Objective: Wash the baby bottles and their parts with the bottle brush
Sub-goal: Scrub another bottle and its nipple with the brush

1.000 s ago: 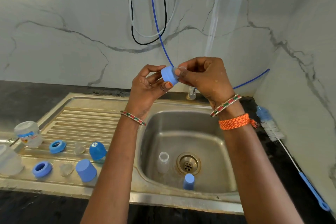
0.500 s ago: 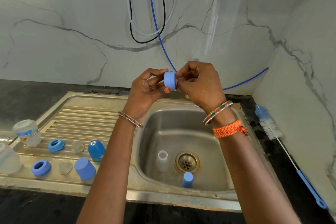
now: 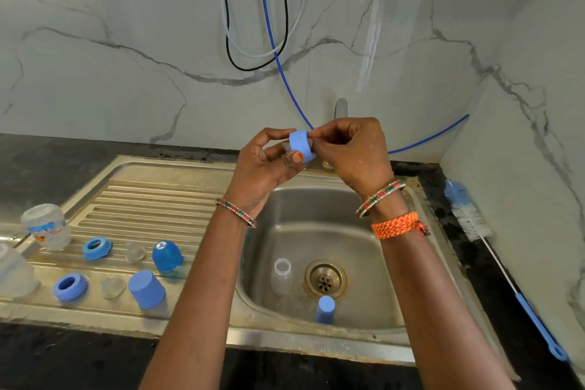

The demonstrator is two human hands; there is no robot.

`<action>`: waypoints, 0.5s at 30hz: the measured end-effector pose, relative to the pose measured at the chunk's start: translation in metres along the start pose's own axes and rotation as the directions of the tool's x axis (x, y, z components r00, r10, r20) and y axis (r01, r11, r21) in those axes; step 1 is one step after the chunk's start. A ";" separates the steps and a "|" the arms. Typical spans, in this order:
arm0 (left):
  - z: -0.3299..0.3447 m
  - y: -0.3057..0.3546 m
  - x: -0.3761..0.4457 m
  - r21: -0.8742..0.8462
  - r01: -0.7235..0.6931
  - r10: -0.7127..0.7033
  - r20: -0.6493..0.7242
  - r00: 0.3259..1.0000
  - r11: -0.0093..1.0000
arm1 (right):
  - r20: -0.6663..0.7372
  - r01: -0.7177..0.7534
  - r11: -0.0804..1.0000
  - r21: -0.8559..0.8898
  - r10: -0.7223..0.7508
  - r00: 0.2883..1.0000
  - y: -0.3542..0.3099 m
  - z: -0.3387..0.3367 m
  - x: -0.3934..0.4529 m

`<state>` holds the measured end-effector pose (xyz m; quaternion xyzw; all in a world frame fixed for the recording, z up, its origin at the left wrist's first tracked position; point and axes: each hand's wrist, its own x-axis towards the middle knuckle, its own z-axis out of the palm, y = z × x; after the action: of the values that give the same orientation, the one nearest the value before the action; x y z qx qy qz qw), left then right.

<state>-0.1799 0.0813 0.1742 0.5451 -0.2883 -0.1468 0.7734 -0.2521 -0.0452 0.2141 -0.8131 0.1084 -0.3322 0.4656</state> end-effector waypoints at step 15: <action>-0.008 -0.033 -0.005 -0.019 0.154 -0.154 -0.004 0.988 0.988 | 0.292 -0.393 0.901 0.185 0.331 0.897 0.037 0.010 0.001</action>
<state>-0.1761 0.0784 0.1405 0.5589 -0.2419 -0.2074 0.7655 -0.2406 -0.0588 0.1805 -0.7517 0.1576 -0.1428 0.6242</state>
